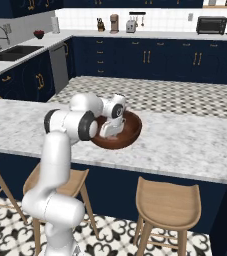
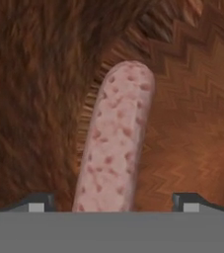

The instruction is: Place one bun and one sausage from the bowl on each plate.

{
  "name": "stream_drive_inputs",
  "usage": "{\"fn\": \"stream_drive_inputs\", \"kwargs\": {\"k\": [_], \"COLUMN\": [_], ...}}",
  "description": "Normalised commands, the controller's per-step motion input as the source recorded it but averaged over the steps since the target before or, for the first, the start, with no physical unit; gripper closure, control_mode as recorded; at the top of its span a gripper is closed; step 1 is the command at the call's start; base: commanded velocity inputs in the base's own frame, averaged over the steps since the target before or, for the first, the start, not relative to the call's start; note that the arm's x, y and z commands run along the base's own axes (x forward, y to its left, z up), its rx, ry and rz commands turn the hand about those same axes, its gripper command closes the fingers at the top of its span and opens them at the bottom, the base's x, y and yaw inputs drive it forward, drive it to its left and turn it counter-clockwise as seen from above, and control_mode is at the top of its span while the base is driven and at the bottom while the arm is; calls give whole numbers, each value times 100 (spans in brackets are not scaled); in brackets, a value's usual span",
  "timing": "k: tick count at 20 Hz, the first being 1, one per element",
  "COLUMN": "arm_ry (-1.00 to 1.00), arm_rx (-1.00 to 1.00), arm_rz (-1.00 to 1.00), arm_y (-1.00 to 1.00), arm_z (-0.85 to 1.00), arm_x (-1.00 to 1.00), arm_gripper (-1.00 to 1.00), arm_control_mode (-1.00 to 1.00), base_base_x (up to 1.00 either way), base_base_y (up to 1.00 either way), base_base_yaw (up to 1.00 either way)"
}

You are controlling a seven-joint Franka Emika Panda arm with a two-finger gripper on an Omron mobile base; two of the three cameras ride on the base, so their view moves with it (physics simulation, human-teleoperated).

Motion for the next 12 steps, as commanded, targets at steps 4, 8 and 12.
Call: {"fn": "stream_drive_inputs", "kwargs": {"k": [4, 8, 12], "arm_ry": [16, 3, 2], "arm_rx": [0, 0, 0], "arm_rz": [3, 4, 4], "arm_y": [12, 3, 6], "arm_z": [-62, -35, -38], "arm_x": [-21, 0, 0], "arm_gripper": [-100, -100, 100], "arm_control_mode": [-100, -100, -100], "base_base_x": [0, 0, 0], "base_base_y": [0, 0, 0], "base_base_yaw": [0, 0, 0]}}
